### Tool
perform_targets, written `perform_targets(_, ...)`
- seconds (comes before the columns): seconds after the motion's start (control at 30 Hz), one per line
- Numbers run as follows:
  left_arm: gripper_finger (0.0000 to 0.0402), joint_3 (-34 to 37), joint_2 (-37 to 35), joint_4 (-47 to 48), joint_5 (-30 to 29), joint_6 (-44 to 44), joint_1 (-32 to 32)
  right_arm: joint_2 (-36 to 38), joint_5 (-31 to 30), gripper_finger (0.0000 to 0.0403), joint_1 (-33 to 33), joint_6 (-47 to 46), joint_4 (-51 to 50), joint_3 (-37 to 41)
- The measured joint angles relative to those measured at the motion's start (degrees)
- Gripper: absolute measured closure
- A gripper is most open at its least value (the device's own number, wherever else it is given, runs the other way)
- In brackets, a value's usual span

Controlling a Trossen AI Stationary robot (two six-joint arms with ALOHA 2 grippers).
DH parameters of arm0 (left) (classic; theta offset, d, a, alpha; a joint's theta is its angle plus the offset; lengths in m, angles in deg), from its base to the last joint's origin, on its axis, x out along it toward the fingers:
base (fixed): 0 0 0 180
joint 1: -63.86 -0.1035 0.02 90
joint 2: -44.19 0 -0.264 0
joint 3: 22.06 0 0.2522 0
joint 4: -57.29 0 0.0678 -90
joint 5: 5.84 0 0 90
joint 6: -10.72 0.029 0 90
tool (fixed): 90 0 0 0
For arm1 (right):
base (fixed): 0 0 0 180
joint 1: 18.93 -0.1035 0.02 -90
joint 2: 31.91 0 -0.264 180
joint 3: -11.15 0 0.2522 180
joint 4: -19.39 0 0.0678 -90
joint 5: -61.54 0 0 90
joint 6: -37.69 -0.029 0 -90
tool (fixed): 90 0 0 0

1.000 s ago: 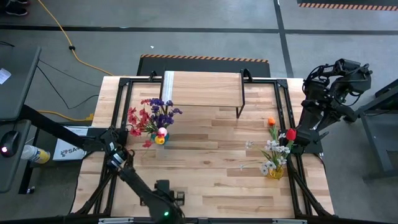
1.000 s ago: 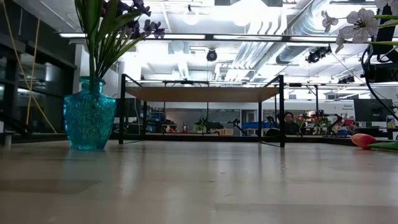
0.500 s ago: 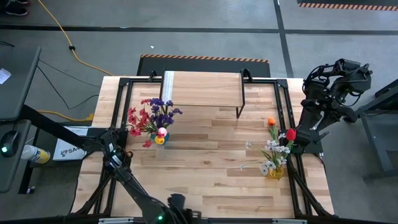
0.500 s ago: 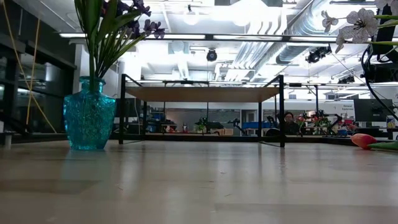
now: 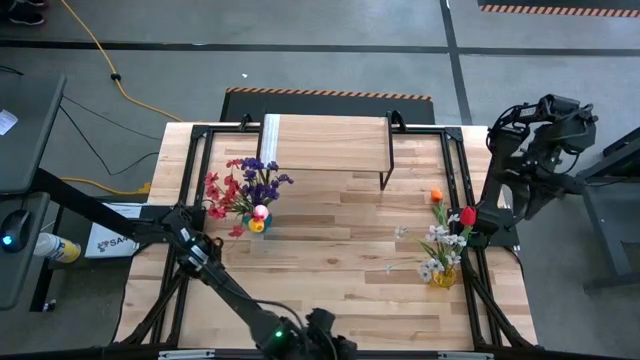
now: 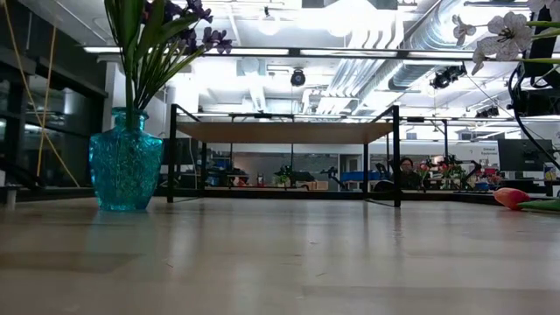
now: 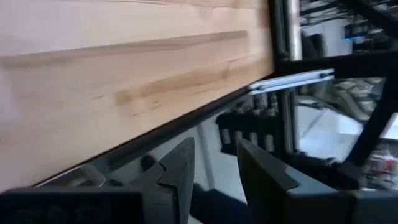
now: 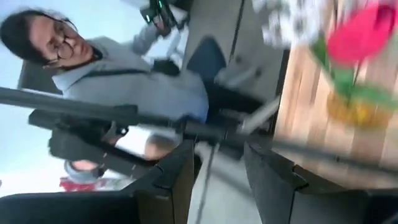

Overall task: Pick and place flowers into a vace then onto a shelf
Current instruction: Adjust the vases

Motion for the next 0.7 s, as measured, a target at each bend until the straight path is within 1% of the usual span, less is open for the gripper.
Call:
perform_targets(0.07,0.0245,-0.1,1.4,-4.7,-0.3,0.3,-0.8,0.0,3.5,0.0269,0.1,-4.6,-1.2,0.0)
perform_targets(0.13,0.0245,0.0,2.5,-6.8,-0.9,0.7,-1.1,-0.1,6.4,0.0269,0.7,-8.0,-2.3,0.0)
perform_targets(0.2,0.0245,-0.1,4.2,-13.1,-1.0,1.9,-1.9,-0.4,8.3,0.0269,1.6,-10.1,-3.9,0.0)
perform_targets(0.27,0.0245,0.0,5.3,-16.2,-1.1,3.4,-2.6,-1.2,10.8,0.0269,3.0,-10.9,-5.0,0.0)
perform_targets(0.33,0.0245,0.0,6.7,-21.3,-1.5,4.5,-3.3,-2.4,13.4,0.0269,4.9,-10.8,-6.2,0.0)
perform_targets(0.47,0.0245,-0.1,7.3,-26.3,-2.9,8.4,-4.9,-5.7,18.7,0.0269,9.2,-9.2,-9.3,0.0)
perform_targets(0.6,0.0245,0.0,7.8,-30.4,-5.4,14.6,-6.2,-9.9,24.4,0.0269,13.5,-6.3,-10.7,0.0)
perform_targets(0.7,0.0250,0.0,7.7,-31.7,-5.7,16.4,-7.0,-12.7,26.9,0.0269,16.3,-2.8,-11.1,0.0)
